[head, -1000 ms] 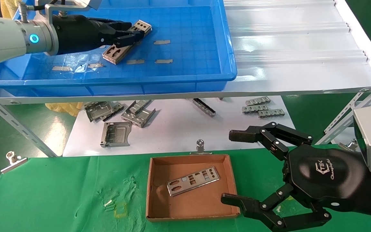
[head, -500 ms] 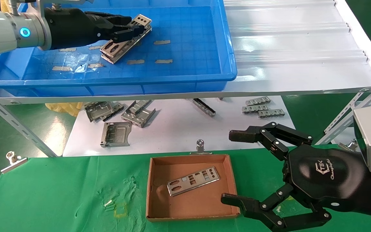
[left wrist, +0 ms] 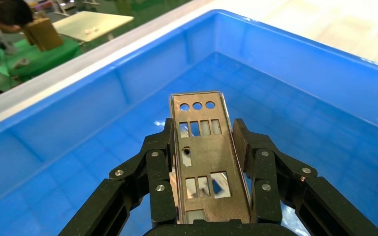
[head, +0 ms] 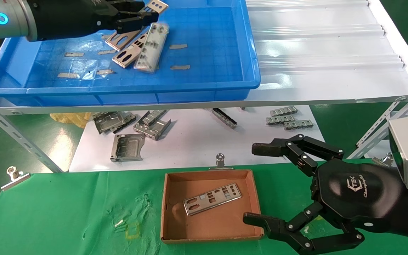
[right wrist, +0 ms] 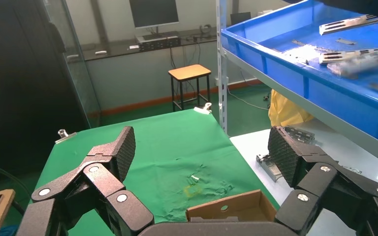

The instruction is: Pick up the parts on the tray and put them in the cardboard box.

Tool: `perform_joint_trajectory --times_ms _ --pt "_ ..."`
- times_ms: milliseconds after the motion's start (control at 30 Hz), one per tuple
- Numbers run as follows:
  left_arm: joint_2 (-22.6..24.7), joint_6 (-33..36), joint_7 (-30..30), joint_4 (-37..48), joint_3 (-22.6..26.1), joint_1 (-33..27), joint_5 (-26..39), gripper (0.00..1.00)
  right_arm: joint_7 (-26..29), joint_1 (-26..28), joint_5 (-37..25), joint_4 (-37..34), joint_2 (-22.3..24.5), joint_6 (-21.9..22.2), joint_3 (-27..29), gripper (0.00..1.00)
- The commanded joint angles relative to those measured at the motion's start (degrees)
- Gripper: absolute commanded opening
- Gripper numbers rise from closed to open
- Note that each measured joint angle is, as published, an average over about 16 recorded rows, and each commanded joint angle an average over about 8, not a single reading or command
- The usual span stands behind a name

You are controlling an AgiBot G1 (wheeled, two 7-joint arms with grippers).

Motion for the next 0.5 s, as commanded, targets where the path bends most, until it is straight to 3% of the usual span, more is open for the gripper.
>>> perform_joint_trajectory --times_ms 33,333,500 --pt "-0.13 1.04 0.08 0.16 0.25 -0.10 0.35 0.00 0.00 0.00 0.00 0.00 0.00 0.00 0.00 1.00" --pt "-0.61 3.23 0.66 0.37 -0.68 -0.07 -1.01 0.00 0.00 0.00 0.00 0.00 0.00 0.00 0.00 1.00" --pt "-1.49 8.40 0.90 -0.13 -1.26 -0.53 -1.90 0.00 0.00 0.00 0.00 0.00 0.00 0.00 0.00 1.00"
